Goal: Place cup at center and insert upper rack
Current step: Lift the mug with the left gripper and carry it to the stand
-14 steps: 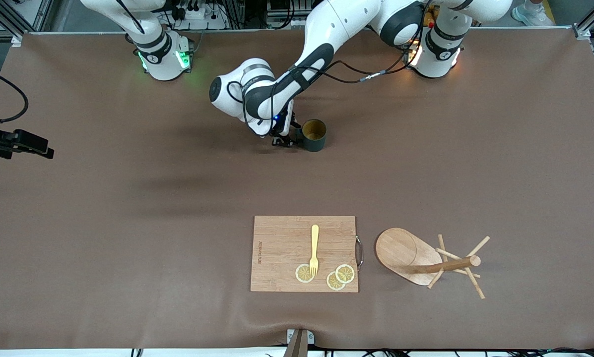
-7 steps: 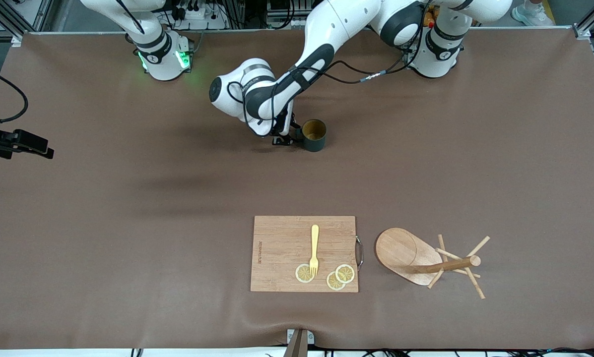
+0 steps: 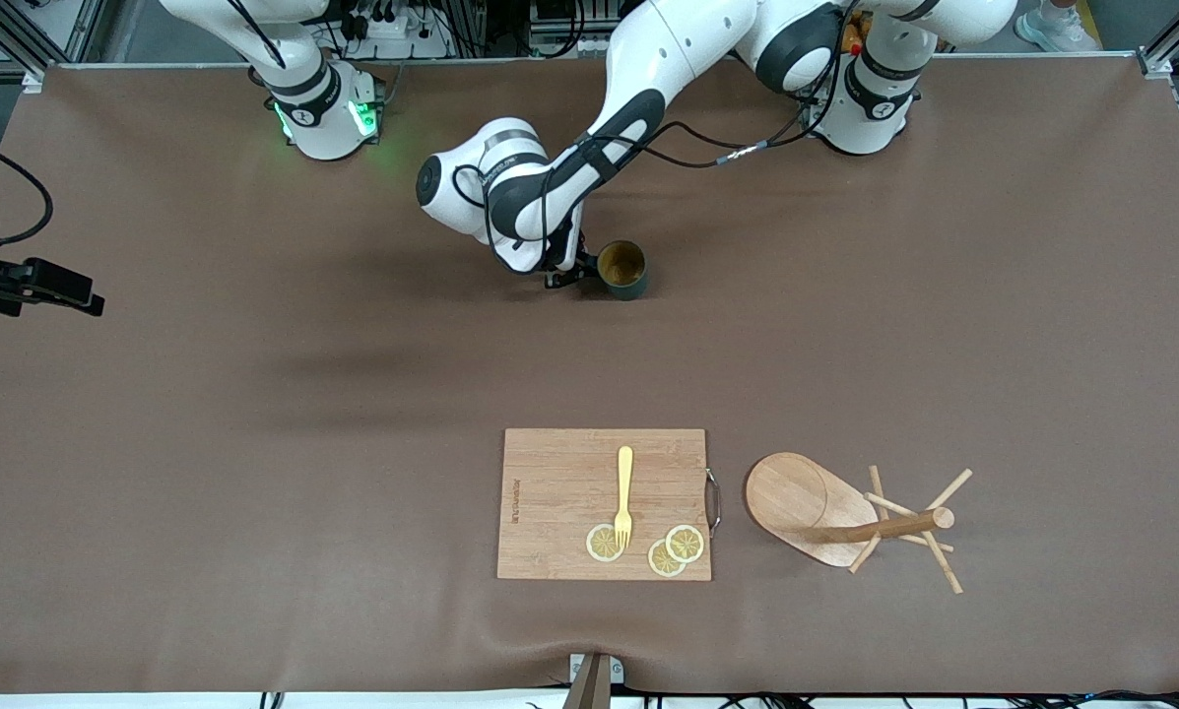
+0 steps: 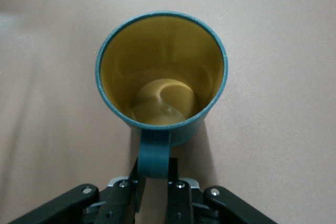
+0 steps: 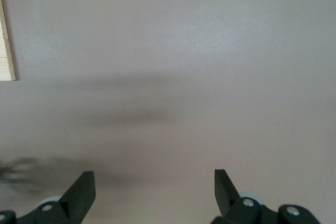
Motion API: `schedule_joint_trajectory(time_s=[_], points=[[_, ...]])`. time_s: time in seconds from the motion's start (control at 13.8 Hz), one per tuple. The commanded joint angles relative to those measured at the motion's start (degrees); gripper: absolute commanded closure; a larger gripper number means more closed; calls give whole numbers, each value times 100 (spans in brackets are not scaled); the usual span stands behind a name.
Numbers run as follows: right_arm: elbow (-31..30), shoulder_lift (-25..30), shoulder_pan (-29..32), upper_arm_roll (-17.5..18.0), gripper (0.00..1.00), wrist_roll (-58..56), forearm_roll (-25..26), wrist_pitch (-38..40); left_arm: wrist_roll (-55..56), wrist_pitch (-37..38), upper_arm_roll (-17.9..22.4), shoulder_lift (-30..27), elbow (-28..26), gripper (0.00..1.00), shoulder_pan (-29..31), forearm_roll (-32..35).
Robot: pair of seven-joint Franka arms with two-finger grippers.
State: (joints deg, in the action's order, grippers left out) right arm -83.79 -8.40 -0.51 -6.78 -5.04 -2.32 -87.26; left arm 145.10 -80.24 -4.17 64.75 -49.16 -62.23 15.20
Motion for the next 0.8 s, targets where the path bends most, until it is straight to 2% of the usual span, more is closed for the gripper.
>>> schedule_joint_trajectory(time_s=[0.0,0.36,0.73], points=[[12,-13,51,1,0,-76,-128,-1,-120,17,-14,-14,135,100,27,-149],[12,-21,51,1,0,-76,-128,-19,-727,-465,21,-681,-23,100,167,-271],[12,-21,52,1,0,-76,-128,-19,-1412,-1300,30,-1630,-471,100,755,-964]])
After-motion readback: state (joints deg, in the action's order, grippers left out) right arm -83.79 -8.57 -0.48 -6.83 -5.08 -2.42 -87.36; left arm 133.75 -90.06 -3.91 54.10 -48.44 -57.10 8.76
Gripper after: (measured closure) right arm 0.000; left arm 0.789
